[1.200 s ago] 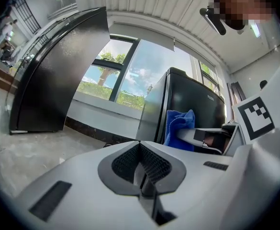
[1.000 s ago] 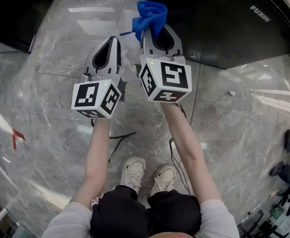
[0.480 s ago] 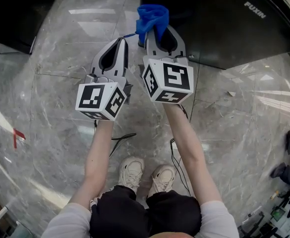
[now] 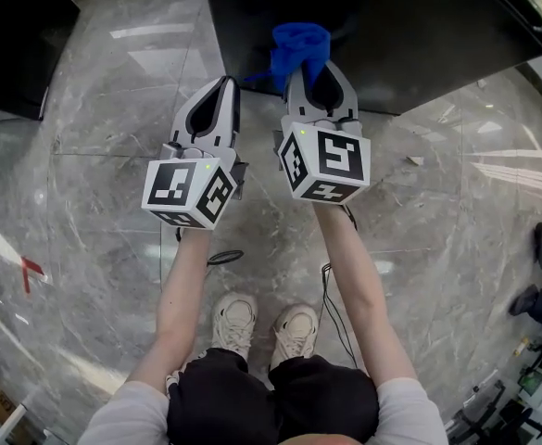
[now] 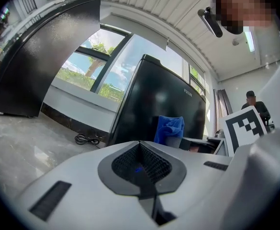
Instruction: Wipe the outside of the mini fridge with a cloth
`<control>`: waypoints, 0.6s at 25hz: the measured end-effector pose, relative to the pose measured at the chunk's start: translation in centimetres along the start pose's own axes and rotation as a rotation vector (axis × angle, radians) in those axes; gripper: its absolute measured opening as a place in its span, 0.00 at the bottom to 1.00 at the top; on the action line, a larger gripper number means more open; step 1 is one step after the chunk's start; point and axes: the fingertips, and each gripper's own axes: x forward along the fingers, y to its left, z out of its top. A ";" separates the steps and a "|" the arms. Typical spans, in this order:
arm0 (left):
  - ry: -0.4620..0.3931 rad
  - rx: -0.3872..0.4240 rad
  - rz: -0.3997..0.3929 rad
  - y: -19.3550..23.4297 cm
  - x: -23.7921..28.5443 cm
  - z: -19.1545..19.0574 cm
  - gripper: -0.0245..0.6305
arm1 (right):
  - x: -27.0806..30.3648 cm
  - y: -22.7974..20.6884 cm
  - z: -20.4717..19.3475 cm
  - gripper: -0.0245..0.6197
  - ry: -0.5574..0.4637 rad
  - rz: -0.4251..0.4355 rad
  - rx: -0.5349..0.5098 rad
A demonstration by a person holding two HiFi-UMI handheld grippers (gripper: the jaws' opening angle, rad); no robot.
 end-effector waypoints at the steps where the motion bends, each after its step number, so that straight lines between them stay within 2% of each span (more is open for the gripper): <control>1: 0.001 -0.015 -0.014 -0.7 0.4 -0.3 0.04 | -0.3 -0.6 0.1 0.16 -0.002 -0.006 -0.005; 4: 0.015 -0.065 -0.075 -3.7 1.7 -1.4 0.04 | -1.1 -2.6 0.4 0.16 -0.009 -0.029 -0.012; 7: 0.026 -0.046 -0.120 -6.4 2.8 -2.2 0.04 | -2.0 -4.7 0.6 0.16 -0.014 -0.059 -0.002; 15: 0.042 -0.039 -0.155 -10.2 5.1 -4.1 0.04 | -5.4 -12.6 1.4 0.16 -0.026 -0.182 -0.002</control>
